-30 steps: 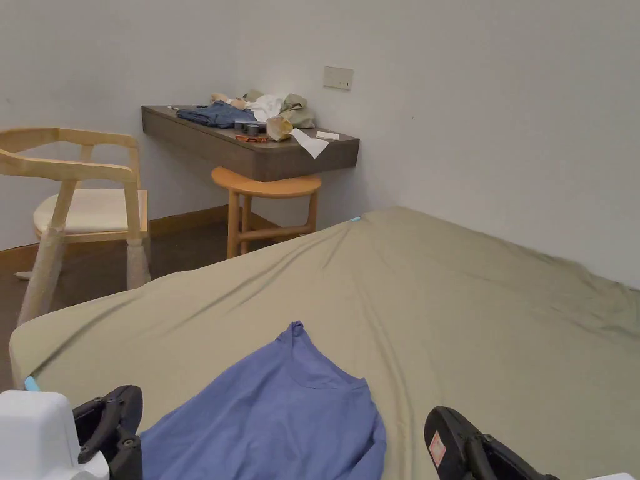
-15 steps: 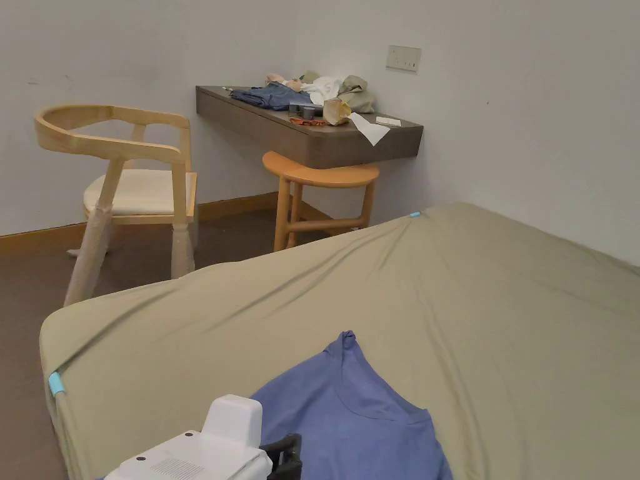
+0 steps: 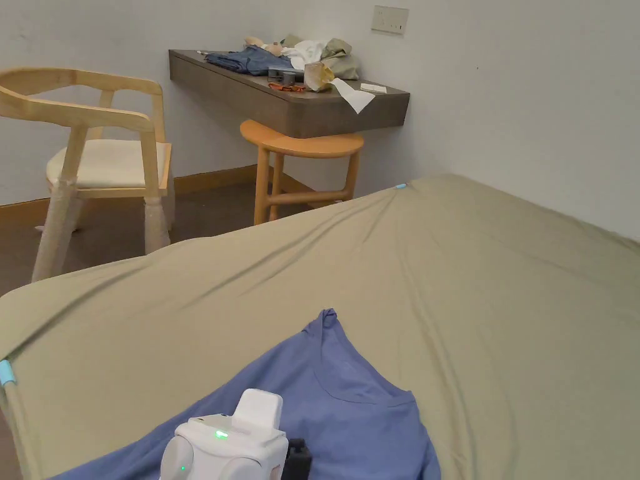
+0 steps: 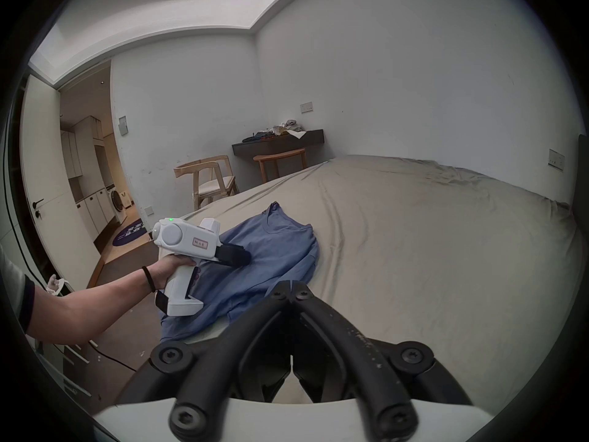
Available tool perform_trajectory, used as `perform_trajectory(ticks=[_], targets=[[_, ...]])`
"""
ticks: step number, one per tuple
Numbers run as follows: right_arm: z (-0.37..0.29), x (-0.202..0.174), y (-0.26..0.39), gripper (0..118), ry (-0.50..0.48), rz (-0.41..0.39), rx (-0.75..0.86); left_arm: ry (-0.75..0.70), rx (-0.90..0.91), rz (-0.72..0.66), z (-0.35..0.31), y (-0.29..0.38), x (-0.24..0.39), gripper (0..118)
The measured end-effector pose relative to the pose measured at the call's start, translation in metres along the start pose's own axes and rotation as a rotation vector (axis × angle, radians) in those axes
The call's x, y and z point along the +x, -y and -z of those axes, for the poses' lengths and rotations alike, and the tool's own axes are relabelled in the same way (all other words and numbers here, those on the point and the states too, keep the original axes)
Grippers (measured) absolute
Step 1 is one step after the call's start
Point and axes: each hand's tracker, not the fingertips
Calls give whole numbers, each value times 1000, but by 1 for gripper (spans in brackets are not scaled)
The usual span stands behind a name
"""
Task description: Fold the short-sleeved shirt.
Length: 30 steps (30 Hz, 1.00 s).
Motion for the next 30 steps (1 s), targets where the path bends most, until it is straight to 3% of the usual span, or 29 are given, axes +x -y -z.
perform_trajectory(ticks=[2,6,10,13,17,19,23,26,30], targets=[[-2,1,1,2,-3,5,-2,1,13,-31,-12,-3,2,3],[-22,9,1,2,37,24,19,24,-1,-82,-18,-6,1,3],[-50,24,3,2,97,69,49,95,74,-226,-43,-16,1,3],[-72,38,6,2,152,120,80,104,98,-207,-64,-34,12,3],[-106,53,15,2,227,165,125,244,174,-201,-97,-48,45,3],[-125,57,19,2,265,172,136,346,211,-196,-110,-54,70,3],[-173,62,30,2,350,191,195,429,252,-52,-133,-65,150,3],[-214,65,40,2,398,228,236,613,254,3,-152,-64,218,3],[-271,66,55,2,566,220,269,826,236,95,-187,-47,316,3]])
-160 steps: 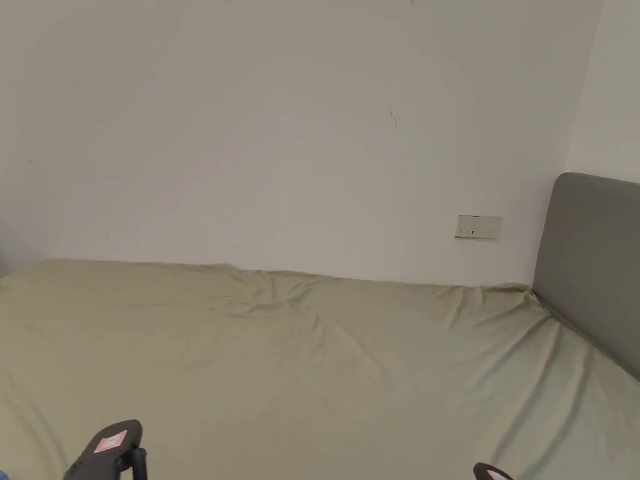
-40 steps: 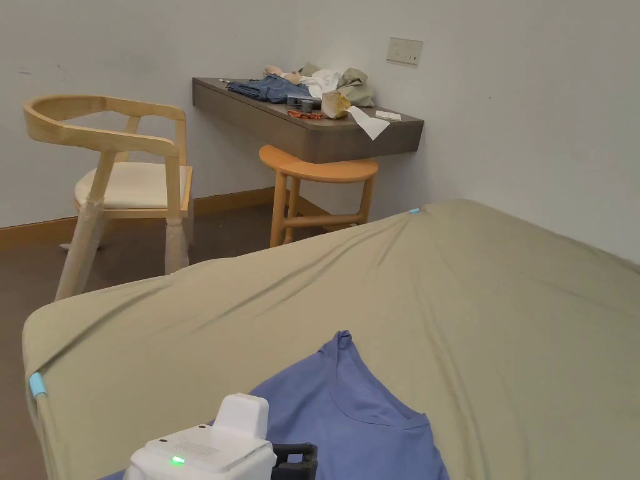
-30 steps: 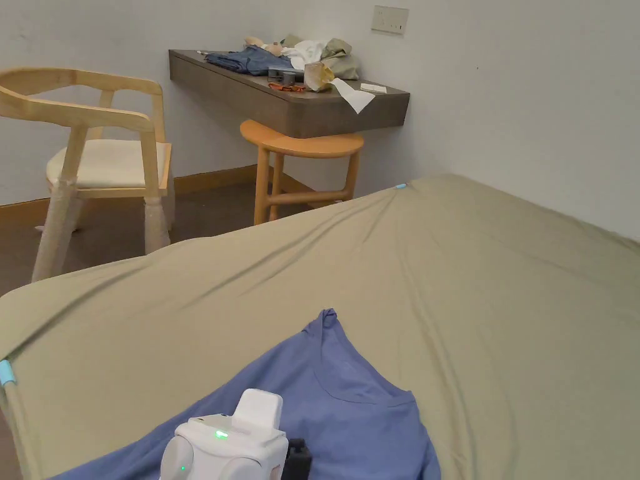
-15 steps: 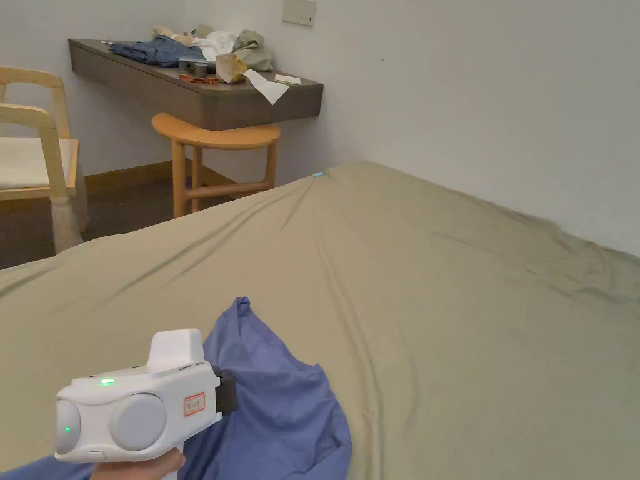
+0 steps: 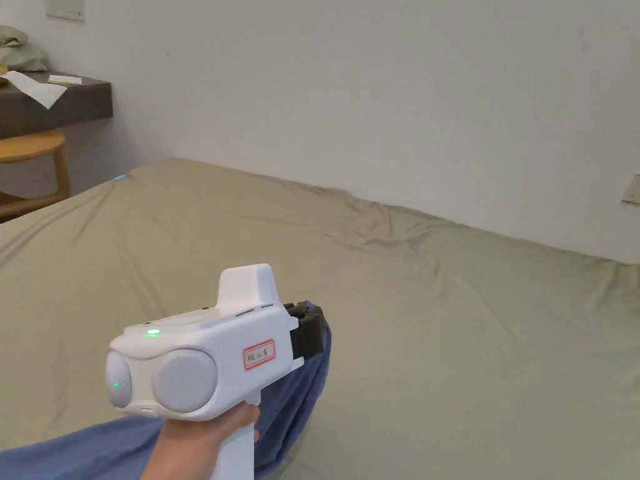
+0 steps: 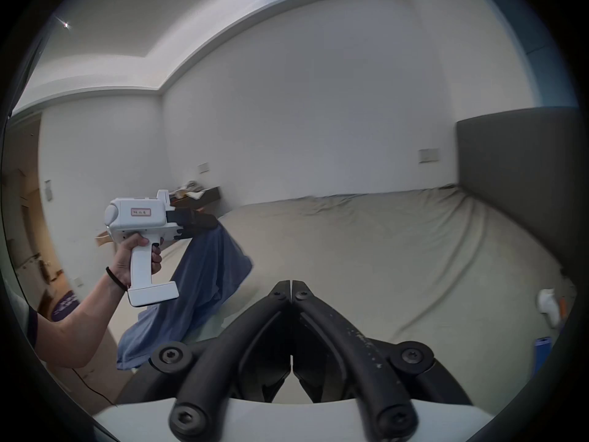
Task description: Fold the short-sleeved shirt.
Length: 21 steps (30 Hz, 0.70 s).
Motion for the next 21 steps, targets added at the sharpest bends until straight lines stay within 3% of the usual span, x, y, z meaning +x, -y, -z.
perform_trajectory(ticks=[6,11,17,21], targets=[[-60,44,4,2,170,73,58,359,-116,85,17,51,149,3],[-87,68,17,2,252,125,61,608,-253,181,8,110,232,3],[-94,82,36,2,266,178,31,565,-562,285,30,220,274,3],[-94,88,45,2,254,178,1,519,-712,248,46,268,246,3]])
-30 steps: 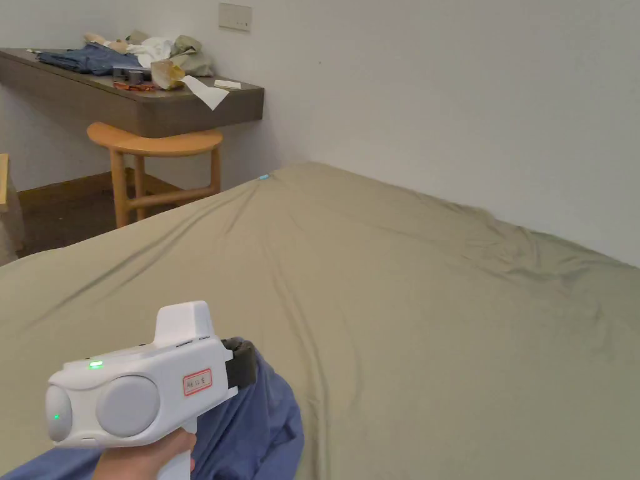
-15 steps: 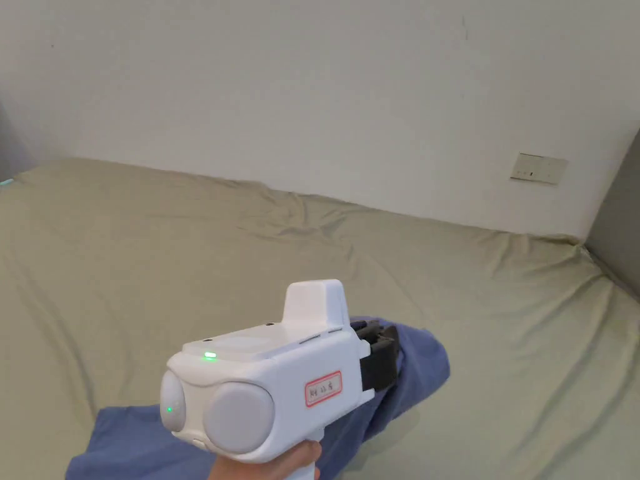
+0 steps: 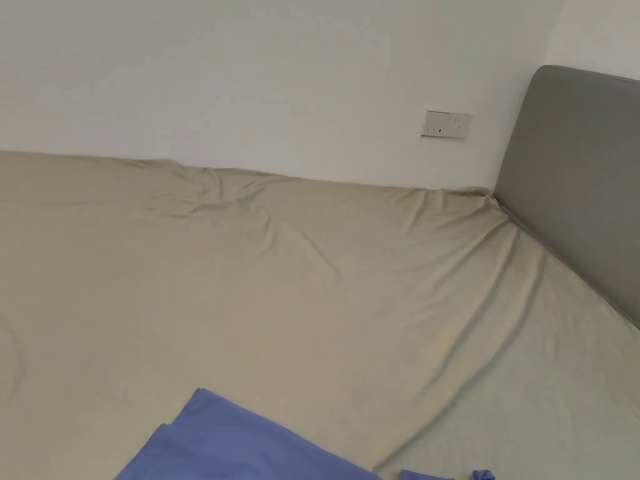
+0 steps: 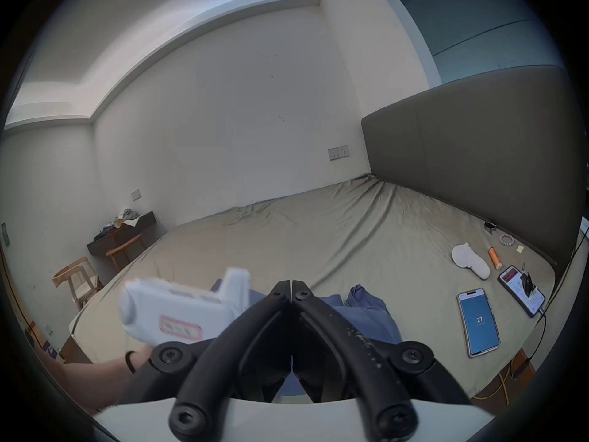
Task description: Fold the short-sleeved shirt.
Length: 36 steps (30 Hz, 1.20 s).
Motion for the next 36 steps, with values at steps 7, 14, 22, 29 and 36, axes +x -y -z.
perform_trajectory(ticks=[7,14,22,29,36], targets=[[7,0,3,2,-8,16,-20,-41,-63,-121,16,35,-45,70],[14,-16,-4,2,-57,-27,-2,-55,134,-158,-84,42,-56,96],[25,-45,-7,2,-162,-51,15,-501,462,-124,-241,59,-59,0],[39,-65,2,2,-218,-80,-46,-619,434,-378,-278,122,-88,0],[48,-71,2,2,-213,-119,-73,-656,433,-454,-283,129,-113,0]])
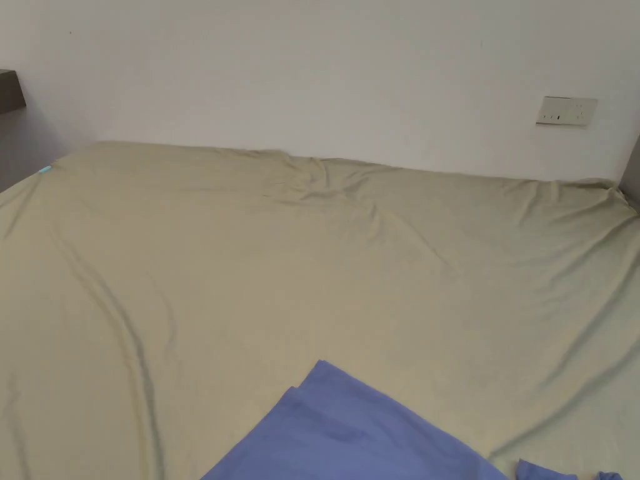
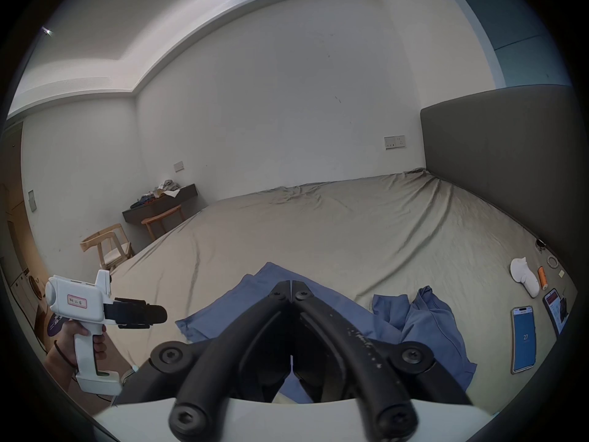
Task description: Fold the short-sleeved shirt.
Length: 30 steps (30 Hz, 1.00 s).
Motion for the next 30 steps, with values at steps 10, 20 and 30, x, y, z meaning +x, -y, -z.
perform_trajectory(ticks=[10,20,30], targets=[[15,21,3,2,54,44,-37,92,118,178,125,-93,52,77],[27,67,4,2,204,85,-89,27,-139,369,301,-117,86,100],[51,113,1,9,286,144,-172,-37,-196,518,299,-81,82,33]])
